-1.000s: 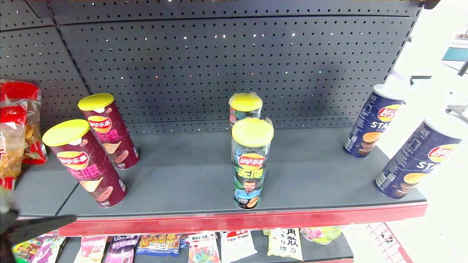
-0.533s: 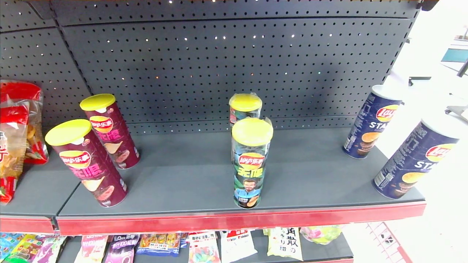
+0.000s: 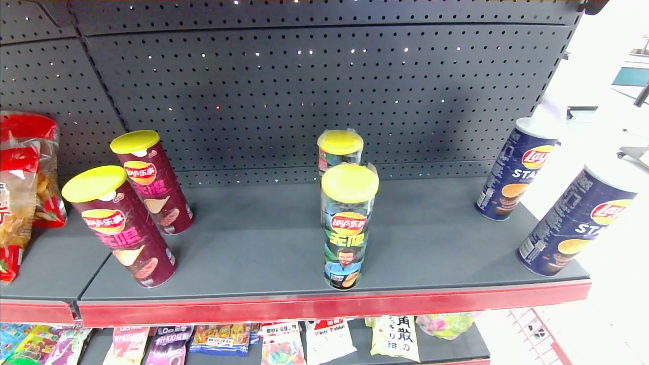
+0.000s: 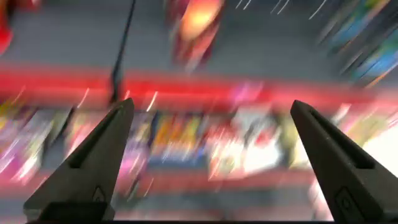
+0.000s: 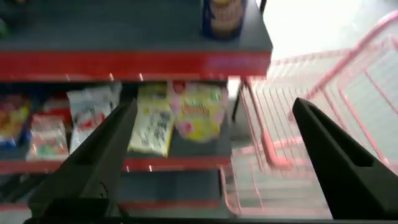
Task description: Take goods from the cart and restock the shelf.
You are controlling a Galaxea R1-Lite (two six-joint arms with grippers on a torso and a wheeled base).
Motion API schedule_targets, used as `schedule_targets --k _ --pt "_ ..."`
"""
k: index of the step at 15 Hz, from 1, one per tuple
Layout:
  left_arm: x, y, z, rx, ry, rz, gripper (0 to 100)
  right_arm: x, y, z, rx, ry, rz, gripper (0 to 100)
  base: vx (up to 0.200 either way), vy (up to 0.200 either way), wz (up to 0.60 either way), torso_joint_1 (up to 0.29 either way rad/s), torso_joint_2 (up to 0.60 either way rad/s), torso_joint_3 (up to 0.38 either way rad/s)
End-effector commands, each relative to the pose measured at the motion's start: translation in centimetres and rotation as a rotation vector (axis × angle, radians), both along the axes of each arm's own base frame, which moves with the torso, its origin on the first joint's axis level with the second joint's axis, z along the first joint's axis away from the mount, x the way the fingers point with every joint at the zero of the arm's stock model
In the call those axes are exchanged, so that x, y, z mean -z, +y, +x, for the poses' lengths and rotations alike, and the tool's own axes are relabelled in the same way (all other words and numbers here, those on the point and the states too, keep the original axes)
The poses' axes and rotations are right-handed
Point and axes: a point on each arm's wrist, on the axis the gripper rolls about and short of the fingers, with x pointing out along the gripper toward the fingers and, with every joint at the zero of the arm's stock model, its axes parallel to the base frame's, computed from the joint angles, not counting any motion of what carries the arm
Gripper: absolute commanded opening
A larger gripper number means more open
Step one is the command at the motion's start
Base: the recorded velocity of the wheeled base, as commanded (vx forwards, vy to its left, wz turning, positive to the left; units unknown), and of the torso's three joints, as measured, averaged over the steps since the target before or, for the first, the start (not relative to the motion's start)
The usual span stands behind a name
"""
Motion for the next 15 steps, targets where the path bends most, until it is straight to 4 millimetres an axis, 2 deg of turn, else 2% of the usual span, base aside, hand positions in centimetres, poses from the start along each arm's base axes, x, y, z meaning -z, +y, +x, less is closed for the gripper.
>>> schedule_targets --k 1,3,4,6,8,11,15 --pt "2.2 -0.3 0.7 0.056 0.034 0.073 100 1.6 0.2 0.8 -0.07 -0.023 0.029 100 0.0 0.0 0.0 0.0 0.0 0.0" --pt "2.3 -0.3 0.7 0.037 0.016 0.199 100 1.6 0.3 0.8 -0.083 -0.022 0.002 100 0.0 0.0 0.0 0.0 0.0 0.0" --pt "2.3 -0.3 0.9 -0.052 0.05 0.217 100 1.8 0.3 0.8 -0.08 -0.028 0.018 100 0.0 0.0 0.0 0.0 0.0 0.0" --pt "2.2 -0.6 1.1 -0.245 0.112 0.188 100 2.4 0.4 0.9 -0.119 0.01 0.023 100 0.0 0.0 0.0 0.0 0.0 0.0" --pt "2.3 -0.7 1.0 -0.3 0.106 0.18 100 2.4 0.2 0.9 -0.038 0.01 0.033 100 0.0 0.0 0.0 0.0 0.0 0.0" --pt "2.4 -0.9 0.2 -0.108 -0.011 0.174 100 2.3 0.3 1.0 0.008 0.034 0.027 100 0.0 0.0 0.0 0.0 0.0 0.0" --pt "3.3 -0.8 0.2 -0.127 -0.033 0.192 100 2.5 0.4 0.5 0.056 -0.035 0.029 100 0.0 0.0 0.0 0.0 0.0 0.0"
